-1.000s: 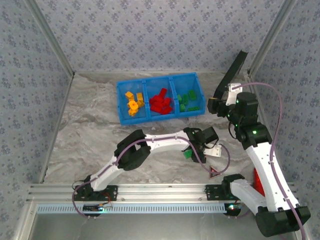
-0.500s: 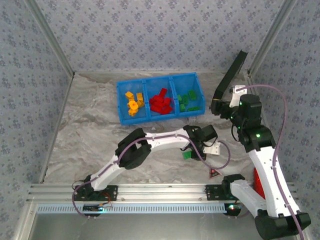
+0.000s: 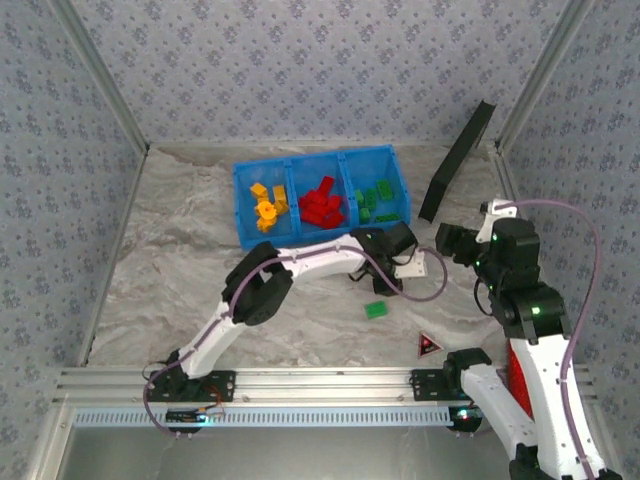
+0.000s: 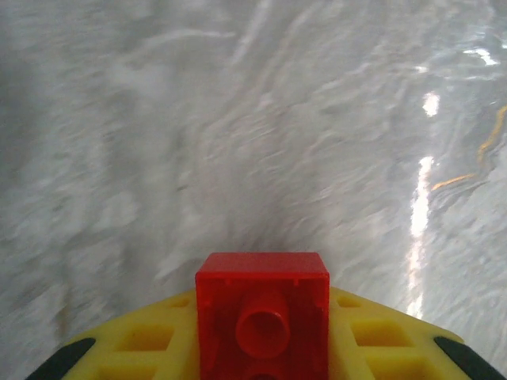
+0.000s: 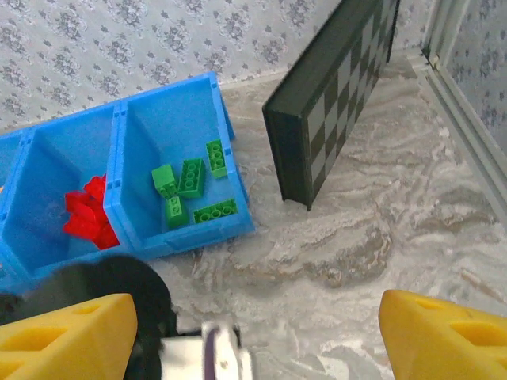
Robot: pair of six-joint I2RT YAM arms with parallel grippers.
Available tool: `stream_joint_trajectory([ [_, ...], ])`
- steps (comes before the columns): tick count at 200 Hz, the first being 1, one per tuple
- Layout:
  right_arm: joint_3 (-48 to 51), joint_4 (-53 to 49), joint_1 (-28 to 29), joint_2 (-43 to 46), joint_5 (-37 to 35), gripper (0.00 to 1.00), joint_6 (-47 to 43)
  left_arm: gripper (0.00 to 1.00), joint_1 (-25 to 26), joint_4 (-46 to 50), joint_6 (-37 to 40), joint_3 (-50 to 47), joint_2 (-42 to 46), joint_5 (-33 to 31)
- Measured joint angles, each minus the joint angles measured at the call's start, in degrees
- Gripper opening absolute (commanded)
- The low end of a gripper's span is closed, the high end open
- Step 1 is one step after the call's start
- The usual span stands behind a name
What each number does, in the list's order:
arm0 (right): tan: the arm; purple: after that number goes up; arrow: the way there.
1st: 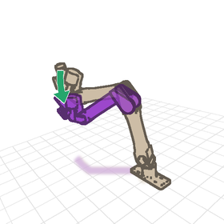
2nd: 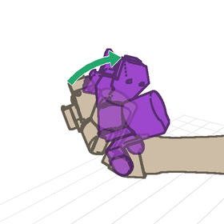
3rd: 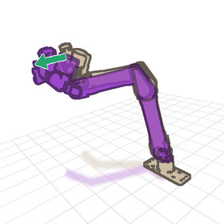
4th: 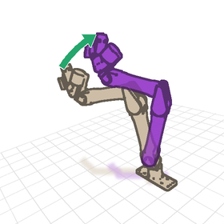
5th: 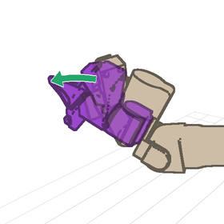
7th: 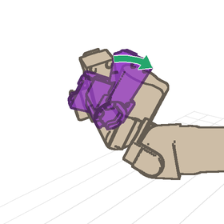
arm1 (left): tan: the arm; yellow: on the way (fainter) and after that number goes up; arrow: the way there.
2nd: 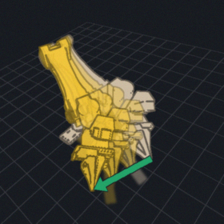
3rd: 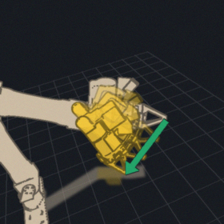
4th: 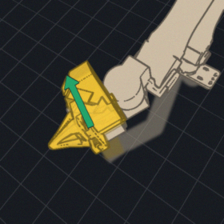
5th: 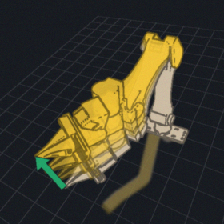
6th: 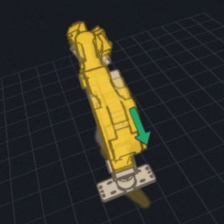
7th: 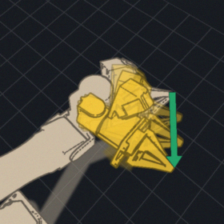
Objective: Sort the legos into containers by color
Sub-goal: Pick up the lego from the middle-left of the table, then place the lego in the container.
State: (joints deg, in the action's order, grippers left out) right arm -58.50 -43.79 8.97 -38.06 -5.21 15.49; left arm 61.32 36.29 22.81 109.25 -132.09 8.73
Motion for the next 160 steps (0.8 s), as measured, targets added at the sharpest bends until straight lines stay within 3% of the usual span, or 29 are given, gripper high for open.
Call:
stream_joint_trajectory([
  [75, 9.57, -1.9, 0.0, 3.52, 2.73, 0.81, 10.75, 0.21, -12.15, -0.44, -6.54, 1.14, 13.51, -0.11],
  [121, 17.57, -1.92, 0.94, 2.67, 6.12, 0.79, 16.94, 0.22, -19.28, 2.23, -13.49, 8.07, 12.24, -6.43],
  [160, 24.35, -1.79, 6.36, 0.48, 7.54, 0.79, 24.35, 0.22, -24.5, 5.66, -19.8, 17.14, 7.04, -8.39],
])
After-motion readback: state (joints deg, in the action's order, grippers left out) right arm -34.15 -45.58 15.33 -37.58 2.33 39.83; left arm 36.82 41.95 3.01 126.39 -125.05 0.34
